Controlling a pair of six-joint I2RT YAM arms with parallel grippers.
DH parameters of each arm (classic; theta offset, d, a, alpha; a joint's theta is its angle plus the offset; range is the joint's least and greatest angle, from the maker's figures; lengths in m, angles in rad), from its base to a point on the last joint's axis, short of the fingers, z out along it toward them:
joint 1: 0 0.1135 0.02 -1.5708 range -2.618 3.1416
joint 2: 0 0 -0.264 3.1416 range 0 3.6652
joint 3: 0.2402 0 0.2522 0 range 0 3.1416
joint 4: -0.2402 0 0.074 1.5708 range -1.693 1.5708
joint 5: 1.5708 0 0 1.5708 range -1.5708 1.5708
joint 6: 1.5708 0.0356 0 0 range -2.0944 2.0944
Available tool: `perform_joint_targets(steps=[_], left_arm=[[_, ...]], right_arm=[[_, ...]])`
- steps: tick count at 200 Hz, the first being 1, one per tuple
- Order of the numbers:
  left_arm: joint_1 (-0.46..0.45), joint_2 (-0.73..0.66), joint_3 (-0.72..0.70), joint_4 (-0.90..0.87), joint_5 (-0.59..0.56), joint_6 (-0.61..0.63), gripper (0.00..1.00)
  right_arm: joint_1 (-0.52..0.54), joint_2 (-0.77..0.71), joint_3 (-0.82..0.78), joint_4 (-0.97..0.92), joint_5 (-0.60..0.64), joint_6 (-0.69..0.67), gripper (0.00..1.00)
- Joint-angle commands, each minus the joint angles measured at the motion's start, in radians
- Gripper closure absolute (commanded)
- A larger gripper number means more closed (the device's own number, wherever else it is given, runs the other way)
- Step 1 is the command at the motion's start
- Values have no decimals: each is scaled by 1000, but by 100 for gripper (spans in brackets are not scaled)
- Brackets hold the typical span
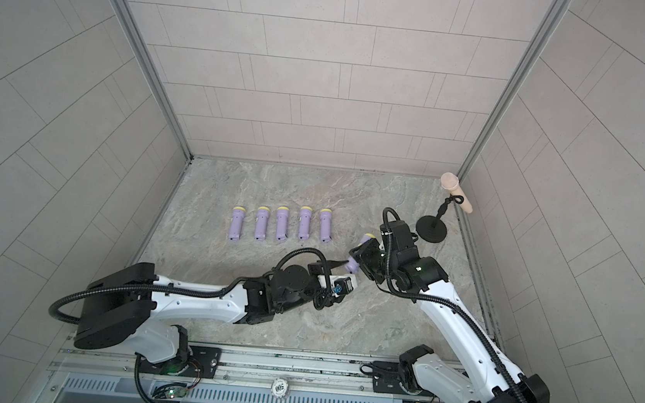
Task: Close the plug at the bottom of the flashlight
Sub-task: Close the plug of the flashlight.
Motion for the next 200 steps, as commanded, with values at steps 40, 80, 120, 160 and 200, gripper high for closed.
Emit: perform_joint_targets(steps=[40,80,120,160,200], left_arm=[[-9,7,27,13,-5,34,42],[-11,12,26,10,-8,41,43],[-14,13,26,8,-17,47,46],[-15,13,24,16,-23,48,47],[-16,16,23,19,-31,50,48]], right_arm=[[11,3,-1,32,5,10,100],[13,1,1,33,5,10,100],[14,2,3,34,3,11,100],[17,-5,3,34,3,14,100],[19,-9,2,33,4,19,100]])
